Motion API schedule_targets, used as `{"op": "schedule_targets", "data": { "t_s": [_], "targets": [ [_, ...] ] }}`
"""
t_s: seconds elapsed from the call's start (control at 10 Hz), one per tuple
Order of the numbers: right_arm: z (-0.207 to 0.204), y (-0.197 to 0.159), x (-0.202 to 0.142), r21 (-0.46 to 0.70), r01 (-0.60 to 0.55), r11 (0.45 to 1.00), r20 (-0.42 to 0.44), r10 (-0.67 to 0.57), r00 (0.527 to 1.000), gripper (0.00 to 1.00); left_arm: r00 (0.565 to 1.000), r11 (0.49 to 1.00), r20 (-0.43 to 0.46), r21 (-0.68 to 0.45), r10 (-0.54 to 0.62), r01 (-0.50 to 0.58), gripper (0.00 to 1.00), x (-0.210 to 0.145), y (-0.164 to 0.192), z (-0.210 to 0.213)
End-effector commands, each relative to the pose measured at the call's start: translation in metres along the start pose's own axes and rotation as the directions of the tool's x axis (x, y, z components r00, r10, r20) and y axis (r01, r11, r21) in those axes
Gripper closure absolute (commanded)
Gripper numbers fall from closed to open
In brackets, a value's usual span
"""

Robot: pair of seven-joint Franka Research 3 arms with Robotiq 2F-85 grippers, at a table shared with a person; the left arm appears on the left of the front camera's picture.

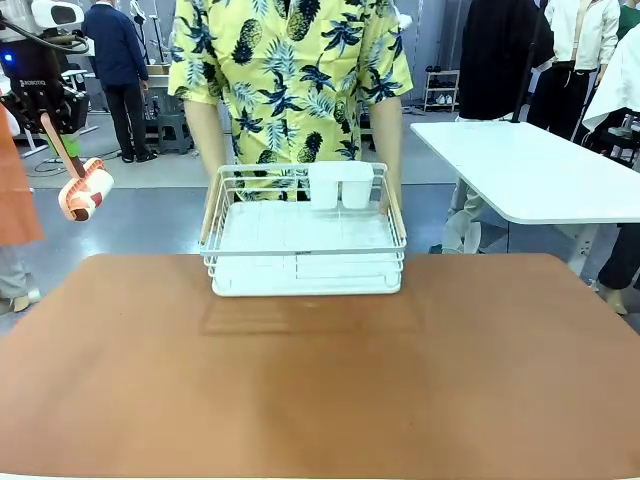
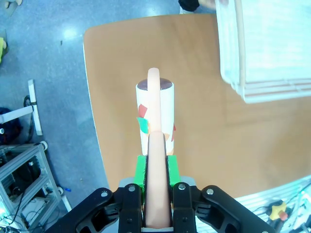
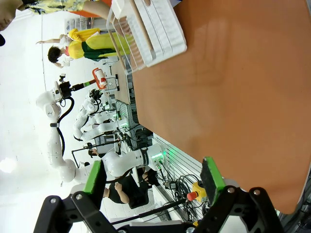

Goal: Clean the table.
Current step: Place the Lint Roller down when the Dish drying rack is positioned in the middle of the table.

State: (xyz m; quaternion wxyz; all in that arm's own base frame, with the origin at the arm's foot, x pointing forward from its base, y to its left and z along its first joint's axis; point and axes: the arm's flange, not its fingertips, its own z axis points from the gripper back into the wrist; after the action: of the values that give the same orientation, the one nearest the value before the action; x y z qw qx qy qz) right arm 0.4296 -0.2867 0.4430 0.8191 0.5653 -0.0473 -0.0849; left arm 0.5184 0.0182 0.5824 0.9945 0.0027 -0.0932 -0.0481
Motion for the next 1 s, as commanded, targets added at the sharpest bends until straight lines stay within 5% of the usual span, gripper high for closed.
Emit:
{"op": "schedule_targets", "data": {
  "t_s": [0.0, 0.9],
  "targets": [
    [0.0001, 0.0027, -0.0013, -0.002, -0.003, 1.0, 0.0, 0.003, 1.0, 0.0, 1.0, 1.0, 0.006, 0.0, 0.003, -0.003, 1.0, -0.0003, 0.0016, 0.0009],
    [0.0001, 0.0027, -0.0013, -0.002, -0.003, 1.0, 0.0, 0.003, 1.0, 0.0, 1.0, 1.0, 0.006, 0.0, 0.003, -0.003, 1.0, -0.0003, 0.0016, 0.0009]
  ]
}}
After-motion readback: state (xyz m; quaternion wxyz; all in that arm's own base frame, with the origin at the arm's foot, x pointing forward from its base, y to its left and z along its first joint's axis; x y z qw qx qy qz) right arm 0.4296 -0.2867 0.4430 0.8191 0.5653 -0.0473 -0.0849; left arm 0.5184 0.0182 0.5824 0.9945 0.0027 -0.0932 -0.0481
